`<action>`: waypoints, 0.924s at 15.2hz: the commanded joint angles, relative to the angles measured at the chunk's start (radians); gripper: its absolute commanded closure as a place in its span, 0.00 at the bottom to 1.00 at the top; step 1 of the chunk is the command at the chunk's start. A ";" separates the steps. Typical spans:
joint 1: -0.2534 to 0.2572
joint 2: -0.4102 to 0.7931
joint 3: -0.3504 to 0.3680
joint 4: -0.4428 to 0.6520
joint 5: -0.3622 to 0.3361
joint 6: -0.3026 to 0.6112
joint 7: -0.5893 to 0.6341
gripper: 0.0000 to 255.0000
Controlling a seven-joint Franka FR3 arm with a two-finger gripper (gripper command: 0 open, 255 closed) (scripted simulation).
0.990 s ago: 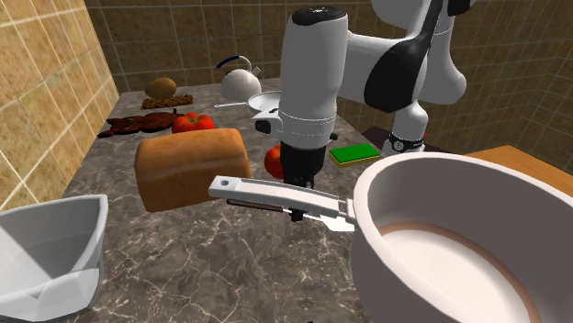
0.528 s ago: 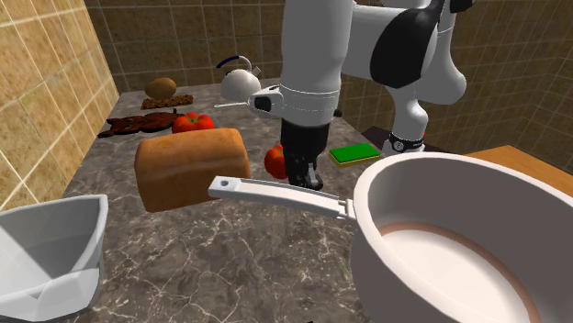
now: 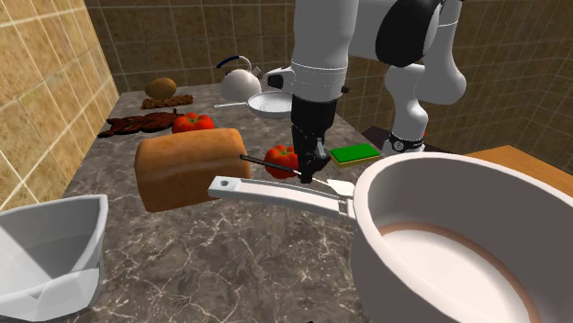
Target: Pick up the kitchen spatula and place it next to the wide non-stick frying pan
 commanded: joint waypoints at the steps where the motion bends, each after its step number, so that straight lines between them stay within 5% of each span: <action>1: -0.015 -0.076 -0.008 -0.101 0.008 0.026 -0.024 1.00; 14: -0.088 -0.530 -0.097 -0.607 0.015 0.082 -0.187 1.00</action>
